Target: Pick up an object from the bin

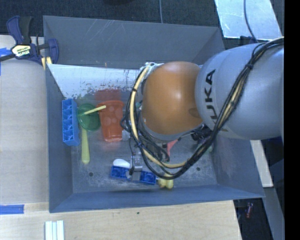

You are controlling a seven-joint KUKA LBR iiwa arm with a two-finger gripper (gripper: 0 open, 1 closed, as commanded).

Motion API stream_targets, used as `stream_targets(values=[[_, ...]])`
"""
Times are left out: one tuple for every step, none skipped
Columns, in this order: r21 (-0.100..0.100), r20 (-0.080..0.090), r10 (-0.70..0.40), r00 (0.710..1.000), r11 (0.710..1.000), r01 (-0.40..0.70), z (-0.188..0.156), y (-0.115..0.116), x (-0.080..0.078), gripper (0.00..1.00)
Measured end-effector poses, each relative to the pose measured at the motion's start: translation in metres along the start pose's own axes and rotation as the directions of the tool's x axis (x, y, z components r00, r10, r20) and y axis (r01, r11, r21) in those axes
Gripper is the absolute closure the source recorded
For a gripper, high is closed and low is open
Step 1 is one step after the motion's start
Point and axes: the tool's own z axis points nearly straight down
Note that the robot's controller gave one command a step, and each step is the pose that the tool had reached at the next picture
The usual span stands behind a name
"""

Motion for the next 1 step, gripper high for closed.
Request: stream_targets(values=[[-0.002,0.008,0.003,1.0,1.0,-0.003,-0.0041,-0.0003,-0.0019,0.0]])
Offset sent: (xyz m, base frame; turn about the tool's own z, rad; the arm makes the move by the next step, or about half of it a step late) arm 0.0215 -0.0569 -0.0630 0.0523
